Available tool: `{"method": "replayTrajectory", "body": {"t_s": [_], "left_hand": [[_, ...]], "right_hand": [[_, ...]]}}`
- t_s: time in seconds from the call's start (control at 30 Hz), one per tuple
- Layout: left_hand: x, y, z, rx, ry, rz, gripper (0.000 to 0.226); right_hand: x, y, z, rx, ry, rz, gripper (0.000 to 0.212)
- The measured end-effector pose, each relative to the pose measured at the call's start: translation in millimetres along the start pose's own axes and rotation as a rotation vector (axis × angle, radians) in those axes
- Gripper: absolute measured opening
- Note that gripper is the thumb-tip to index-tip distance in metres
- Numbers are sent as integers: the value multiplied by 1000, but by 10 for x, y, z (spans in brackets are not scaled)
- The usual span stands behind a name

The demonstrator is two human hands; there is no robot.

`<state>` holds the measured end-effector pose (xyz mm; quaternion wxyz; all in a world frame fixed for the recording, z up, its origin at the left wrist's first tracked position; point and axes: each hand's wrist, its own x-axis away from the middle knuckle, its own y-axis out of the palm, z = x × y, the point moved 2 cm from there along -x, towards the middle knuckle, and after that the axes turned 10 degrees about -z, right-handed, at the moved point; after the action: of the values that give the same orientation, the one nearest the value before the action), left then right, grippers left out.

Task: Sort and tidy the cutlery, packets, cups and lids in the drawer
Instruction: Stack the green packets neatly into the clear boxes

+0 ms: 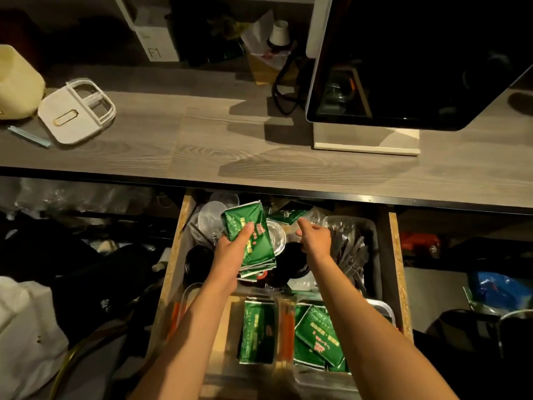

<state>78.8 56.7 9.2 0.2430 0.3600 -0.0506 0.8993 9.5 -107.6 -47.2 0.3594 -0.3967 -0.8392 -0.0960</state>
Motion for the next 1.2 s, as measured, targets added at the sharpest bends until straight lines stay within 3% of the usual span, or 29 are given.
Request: {"method": "replayTrajectory", "body": {"t_s": [0.1, 0.2, 0.33, 0.43, 0.57, 0.67, 0.8, 0.93, 0.97, 1.07, 1.1, 1.17, 1.2], "left_hand": [[-205, -60, -41, -19, -31, -12, 59], [-323, -86, -98, -4, -43, -50, 27], [-321, -45, -113, -17, -52, -42, 14], [-276, -12, -133, 40, -66, -53, 32], [-135, 117, -194, 56, -102, -95, 95], [15, 217, -249, 4, -162, -92, 108], [316, 363, -301, 3, -161, -130, 108], [550, 493, -432, 46, -163, -104, 115], [622, 513, -452, 75, -163, -129, 110], [958, 591, -342, 141, -123, -145, 60], [1009, 603, -347, 156, -98, -184, 57], [1115, 585, -361, 125, -62, -195, 64], [1132, 577, -397, 115, -55, -209, 79]], "right_hand": [[-234, 85, 33, 126, 29, 6, 42], [-397, 165, 45, 154, 48, -19, 38], [-430, 184, 94, 99, -5, -6, 28], [-260, 81, 131, -7, -39, 8, 32], [106, -150, 245, -109, -69, -19, 24], [517, -332, 238, -183, -176, 5, 18], [1133, -535, 139, -289, -346, 6, 28], [1545, -573, 166, -140, -391, -182, 34], [1585, -578, 228, -70, -384, -210, 33], [1709, -620, 380, 128, -375, -191, 41], [1750, -634, 403, 156, -374, -184, 43], [1881, -643, 377, 202, -408, -192, 42], [1951, -646, 349, 223, -430, -200, 41]]}}
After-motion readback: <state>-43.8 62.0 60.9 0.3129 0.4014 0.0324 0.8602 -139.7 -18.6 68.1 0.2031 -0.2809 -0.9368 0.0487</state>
